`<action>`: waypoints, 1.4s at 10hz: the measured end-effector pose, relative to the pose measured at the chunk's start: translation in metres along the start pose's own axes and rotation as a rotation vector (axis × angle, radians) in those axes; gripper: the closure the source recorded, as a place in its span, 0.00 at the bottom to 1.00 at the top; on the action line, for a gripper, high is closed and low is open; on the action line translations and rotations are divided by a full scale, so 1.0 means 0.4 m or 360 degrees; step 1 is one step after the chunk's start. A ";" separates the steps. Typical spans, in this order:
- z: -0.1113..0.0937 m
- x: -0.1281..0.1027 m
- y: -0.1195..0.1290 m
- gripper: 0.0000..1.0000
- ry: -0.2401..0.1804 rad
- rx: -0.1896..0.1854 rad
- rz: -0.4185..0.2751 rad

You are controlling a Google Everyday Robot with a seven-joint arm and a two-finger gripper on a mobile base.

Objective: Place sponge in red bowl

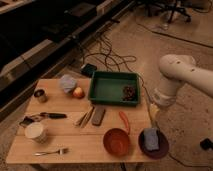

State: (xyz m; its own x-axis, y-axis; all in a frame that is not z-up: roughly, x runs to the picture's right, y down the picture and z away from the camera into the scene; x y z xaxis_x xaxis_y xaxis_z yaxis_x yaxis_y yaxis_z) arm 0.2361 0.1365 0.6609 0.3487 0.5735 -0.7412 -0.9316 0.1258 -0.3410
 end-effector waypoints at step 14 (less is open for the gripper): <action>0.099 -0.014 -0.052 0.20 -0.0173 0.0197 -0.0055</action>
State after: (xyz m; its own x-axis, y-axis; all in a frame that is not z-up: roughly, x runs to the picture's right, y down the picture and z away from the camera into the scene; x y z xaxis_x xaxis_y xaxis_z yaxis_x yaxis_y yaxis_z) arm 0.2496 0.1628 0.6951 0.3742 0.6505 -0.6610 -0.9270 0.2421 -0.2865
